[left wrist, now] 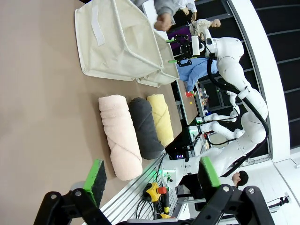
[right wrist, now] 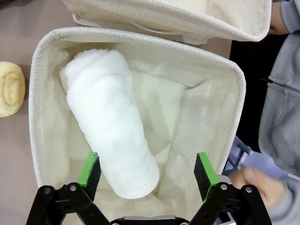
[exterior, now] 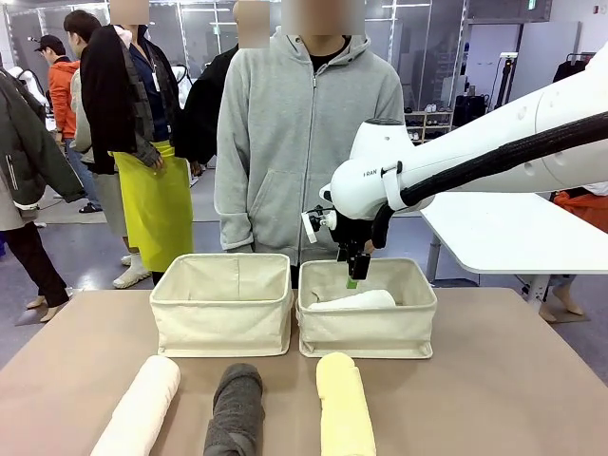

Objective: Divide the towels into two baskets.
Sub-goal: Pick up one hotel-folded towel from the bottom of the table and place it in the Fabric basket indicated by the person.

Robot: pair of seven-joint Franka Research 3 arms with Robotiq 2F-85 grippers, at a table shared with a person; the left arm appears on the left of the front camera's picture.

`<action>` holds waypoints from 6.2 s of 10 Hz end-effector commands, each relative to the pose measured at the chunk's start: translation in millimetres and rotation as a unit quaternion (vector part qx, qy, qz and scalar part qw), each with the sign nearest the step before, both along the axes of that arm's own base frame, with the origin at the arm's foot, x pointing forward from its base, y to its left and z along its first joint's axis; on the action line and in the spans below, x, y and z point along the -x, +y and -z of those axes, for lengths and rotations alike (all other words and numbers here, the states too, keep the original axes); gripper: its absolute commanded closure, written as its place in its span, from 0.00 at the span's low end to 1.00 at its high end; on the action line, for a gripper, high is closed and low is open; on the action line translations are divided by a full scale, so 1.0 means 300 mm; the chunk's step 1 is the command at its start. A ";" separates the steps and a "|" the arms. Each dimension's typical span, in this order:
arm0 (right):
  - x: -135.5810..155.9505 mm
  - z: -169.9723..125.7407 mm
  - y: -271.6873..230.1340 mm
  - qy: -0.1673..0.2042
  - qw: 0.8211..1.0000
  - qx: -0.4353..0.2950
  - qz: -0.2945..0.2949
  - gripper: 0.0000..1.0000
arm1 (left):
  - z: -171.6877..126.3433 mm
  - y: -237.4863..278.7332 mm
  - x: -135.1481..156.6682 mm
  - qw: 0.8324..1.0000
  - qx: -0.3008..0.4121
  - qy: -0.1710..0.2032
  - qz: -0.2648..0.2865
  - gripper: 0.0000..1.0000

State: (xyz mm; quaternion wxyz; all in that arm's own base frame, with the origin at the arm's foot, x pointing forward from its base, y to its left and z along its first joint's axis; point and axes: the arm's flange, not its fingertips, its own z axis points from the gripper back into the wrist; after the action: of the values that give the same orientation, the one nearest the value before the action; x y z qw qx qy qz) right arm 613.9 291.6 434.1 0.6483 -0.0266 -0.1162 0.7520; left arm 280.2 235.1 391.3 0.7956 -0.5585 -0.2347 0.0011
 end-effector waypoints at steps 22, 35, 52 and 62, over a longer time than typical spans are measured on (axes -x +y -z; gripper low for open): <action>1.046 0.303 -1.668 0.380 0.648 -0.471 0.463 0.00 | -0.009 0.004 0.007 1.000 0.004 -0.004 -0.002 0.00; 1.046 0.303 -1.668 0.380 0.648 -0.471 0.463 0.00 | -0.009 0.004 0.007 1.000 0.004 -0.004 -0.002 0.00; 0.934 0.325 -0.649 0.402 0.606 -0.322 0.606 0.00 | -0.009 0.004 0.007 1.000 0.004 -0.004 -0.002 0.00; 0.913 0.428 -0.205 0.345 0.617 -0.271 0.653 0.00 | -0.009 0.004 0.007 1.000 0.004 -0.004 -0.002 0.00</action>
State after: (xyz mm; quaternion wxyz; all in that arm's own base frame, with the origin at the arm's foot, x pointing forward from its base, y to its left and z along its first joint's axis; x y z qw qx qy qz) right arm 340.1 215.5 310.9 0.9364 0.3477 -0.0347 0.0328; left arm 280.1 235.2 391.3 0.7960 -0.5580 -0.2346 0.0015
